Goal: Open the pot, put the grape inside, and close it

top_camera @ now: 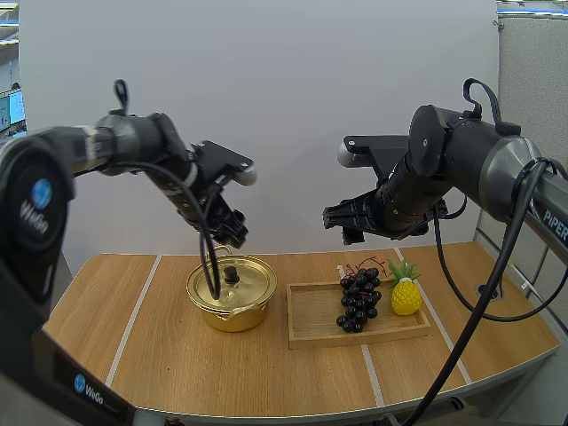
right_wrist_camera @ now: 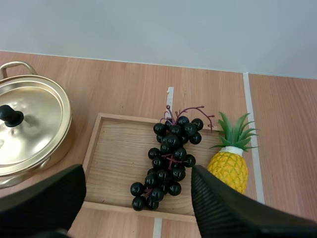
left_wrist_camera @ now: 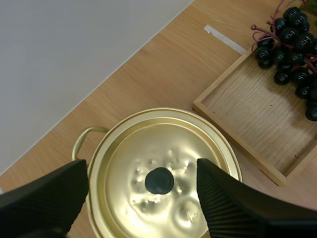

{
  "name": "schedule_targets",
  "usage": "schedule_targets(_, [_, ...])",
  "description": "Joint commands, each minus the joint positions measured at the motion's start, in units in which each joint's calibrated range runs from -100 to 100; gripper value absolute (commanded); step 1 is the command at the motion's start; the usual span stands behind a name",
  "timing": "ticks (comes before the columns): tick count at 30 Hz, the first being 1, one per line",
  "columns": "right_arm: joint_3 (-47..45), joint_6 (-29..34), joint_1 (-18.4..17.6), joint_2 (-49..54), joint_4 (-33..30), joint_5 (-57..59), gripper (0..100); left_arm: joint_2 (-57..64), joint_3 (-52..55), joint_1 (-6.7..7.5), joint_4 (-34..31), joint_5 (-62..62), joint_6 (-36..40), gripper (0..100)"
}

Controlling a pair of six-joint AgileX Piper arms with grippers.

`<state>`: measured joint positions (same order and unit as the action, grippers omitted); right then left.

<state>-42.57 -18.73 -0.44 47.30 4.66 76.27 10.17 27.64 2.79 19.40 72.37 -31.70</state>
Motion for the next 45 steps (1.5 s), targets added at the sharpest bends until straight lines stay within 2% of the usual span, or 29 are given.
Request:
schedule_targets(1, [0.68, 0.26, 0.18, 0.35, -0.72, -1.12, 100, -5.44, -3.22, 0.37, -1.30, 0.60, 0.26, 100])
schedule_targets(14, [0.68, 0.26, 0.18, 0.35, -0.72, -1.12, 100, -16.57, -5.88, 0.37, -3.56, 2.49, 0.64, 100])
schedule_targets(25, [0.68, 0.26, 0.18, 0.35, -0.72, -1.66, 100, -19.68, -5.88, 0.37, -3.56, 3.24, 0.64, 100])
schedule_targets(35, [0.68, 0.26, 0.18, 0.35, -0.72, -1.81, 100, -19.68, -6.02, 0.37, -3.84, 10.34, 1.01, 100])
schedule_targets(36, [0.68, 0.26, 0.18, 0.35, -0.72, -1.81, 100, -19.68, -6.02, 0.37, -3.84, 10.71, 1.01, 94])
schedule_targets(38, [0.68, 0.26, 0.18, 0.35, -0.72, -1.81, 100, -19.44, -6.02, 0.37, -3.84, 10.97, 1.01, 64])
schedule_targets(39, [0.68, 0.26, 0.18, 0.35, -0.72, -1.81, 100, -19.11, -6.02, 0.37, -3.84, 10.97, 1.01, 44])
schedule_targets(40, [0.68, 0.26, 0.18, 0.35, -0.72, -1.81, 100, -18.81, -6.02, 0.37, -3.84, 10.97, 1.01, 28])
schedule_targets(42, [0.68, 0.26, 0.18, 0.35, -0.72, -1.81, 100, -17.86, -6.02, 0.37, -3.84, 10.97, 1.01, 0])
schedule_targets(45, [0.68, 0.26, 0.18, 0.35, -0.72, -1.81, 100, -16.24, -6.02, 0.37, -3.84, 10.97, 1.01, 0])
